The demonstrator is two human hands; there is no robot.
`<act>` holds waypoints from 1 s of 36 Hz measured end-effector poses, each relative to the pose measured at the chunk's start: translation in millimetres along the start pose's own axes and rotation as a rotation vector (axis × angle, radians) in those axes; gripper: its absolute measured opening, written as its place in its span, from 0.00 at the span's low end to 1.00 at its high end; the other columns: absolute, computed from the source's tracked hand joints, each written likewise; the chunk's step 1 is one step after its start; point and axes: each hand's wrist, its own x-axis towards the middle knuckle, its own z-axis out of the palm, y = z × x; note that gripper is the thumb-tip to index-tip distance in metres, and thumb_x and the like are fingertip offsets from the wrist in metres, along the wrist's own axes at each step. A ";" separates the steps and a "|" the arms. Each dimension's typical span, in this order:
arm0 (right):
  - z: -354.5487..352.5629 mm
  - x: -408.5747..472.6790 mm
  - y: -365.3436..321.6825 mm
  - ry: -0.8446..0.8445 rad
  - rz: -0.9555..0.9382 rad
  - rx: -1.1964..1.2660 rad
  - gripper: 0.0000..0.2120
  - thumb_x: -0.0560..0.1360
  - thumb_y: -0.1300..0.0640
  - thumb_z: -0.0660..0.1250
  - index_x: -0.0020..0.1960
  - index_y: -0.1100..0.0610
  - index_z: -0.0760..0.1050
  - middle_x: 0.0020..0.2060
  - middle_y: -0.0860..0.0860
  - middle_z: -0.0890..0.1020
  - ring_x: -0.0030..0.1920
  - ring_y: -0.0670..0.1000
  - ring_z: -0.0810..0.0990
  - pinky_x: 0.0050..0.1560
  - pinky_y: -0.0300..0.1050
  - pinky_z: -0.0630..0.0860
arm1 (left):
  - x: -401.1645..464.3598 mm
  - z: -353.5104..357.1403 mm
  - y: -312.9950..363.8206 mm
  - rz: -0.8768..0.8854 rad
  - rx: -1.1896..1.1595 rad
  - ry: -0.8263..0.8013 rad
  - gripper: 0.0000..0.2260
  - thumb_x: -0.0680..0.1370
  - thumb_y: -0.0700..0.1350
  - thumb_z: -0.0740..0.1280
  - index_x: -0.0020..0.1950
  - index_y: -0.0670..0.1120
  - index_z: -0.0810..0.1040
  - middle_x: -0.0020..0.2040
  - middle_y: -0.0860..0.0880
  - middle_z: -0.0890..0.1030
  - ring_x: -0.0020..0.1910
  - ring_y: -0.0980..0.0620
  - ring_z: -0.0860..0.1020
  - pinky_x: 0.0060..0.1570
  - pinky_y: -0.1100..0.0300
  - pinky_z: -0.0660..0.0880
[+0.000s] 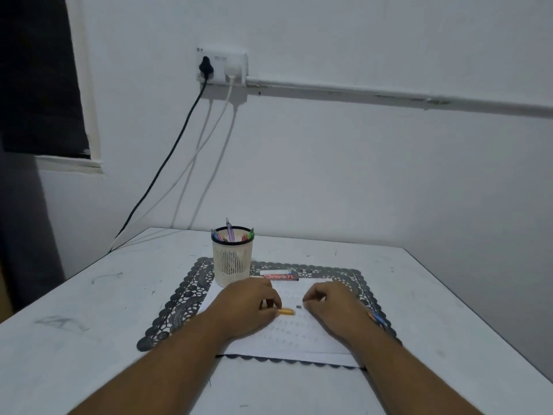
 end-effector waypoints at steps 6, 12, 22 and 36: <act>-1.4 4.9 1.1 0.047 0.102 0.259 0.05 0.76 0.59 0.73 0.45 0.50 0.85 0.43 0.48 0.85 0.39 0.47 0.82 0.38 0.40 0.78 | -1.4 -1.8 0.8 -0.011 -0.018 0.032 0.11 0.79 0.58 0.66 0.57 0.58 0.83 0.47 0.61 0.77 0.46 0.62 0.74 0.43 0.64 0.73; -19.9 47.3 -9.0 0.004 0.148 0.061 0.08 0.77 0.63 0.68 0.54 0.57 0.82 0.50 0.51 0.83 0.49 0.50 0.80 0.41 0.39 0.73 | -2.5 1.7 -2.3 -0.010 -0.034 0.060 0.11 0.78 0.58 0.65 0.55 0.57 0.83 0.46 0.60 0.77 0.47 0.62 0.74 0.43 0.65 0.72; 32.2 85.2 -19.9 0.084 -0.030 -0.190 0.16 0.81 0.60 0.62 0.64 0.49 0.81 0.60 0.49 0.82 0.53 0.51 0.81 0.50 0.44 0.81 | -1.8 -0.3 0.4 -0.020 -0.068 0.102 0.12 0.79 0.57 0.63 0.54 0.56 0.83 0.48 0.60 0.79 0.52 0.60 0.72 0.54 0.57 0.74; 33.4 110.9 -21.6 -0.017 -0.033 -0.328 0.10 0.77 0.59 0.68 0.41 0.46 0.80 0.47 0.45 0.84 0.50 0.50 0.82 0.55 0.51 0.82 | -1.0 1.8 -3.2 -0.031 -0.085 0.096 0.11 0.79 0.56 0.63 0.55 0.56 0.83 0.49 0.60 0.78 0.52 0.60 0.72 0.54 0.56 0.74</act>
